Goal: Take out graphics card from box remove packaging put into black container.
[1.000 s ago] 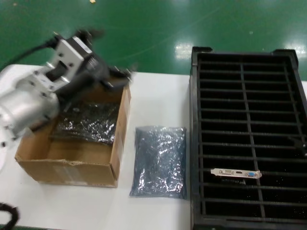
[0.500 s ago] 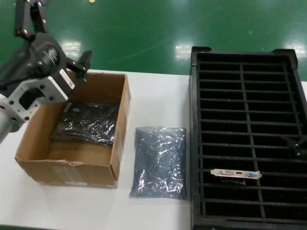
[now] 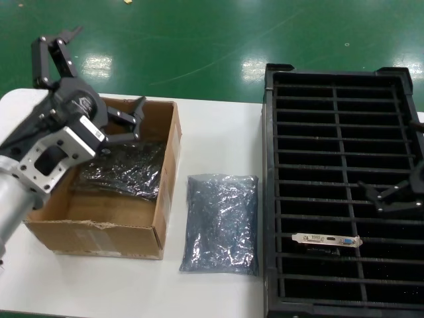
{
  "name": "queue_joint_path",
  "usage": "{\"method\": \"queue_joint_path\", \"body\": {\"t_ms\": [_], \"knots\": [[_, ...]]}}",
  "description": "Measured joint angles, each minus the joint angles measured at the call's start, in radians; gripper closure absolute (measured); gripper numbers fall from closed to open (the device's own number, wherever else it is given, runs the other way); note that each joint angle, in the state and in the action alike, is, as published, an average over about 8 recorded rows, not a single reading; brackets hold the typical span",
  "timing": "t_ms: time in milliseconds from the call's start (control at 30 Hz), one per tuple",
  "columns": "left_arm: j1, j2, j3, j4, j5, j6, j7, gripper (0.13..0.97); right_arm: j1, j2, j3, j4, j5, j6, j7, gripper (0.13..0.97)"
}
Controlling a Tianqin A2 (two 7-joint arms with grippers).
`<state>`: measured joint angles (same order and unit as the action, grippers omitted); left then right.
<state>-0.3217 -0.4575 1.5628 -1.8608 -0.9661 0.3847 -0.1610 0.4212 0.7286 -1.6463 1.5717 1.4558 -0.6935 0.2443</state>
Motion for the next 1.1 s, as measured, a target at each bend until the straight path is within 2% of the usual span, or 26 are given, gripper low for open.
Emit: {"method": "queue_joint_path", "body": {"t_ms": [1100], "knots": [[0.184,0.090,0.021,0.149,-0.476,-0.220,0.092,0.132,-0.240,-0.245,0.026,0.016,0.197,0.396,-0.139,0.129]]}}
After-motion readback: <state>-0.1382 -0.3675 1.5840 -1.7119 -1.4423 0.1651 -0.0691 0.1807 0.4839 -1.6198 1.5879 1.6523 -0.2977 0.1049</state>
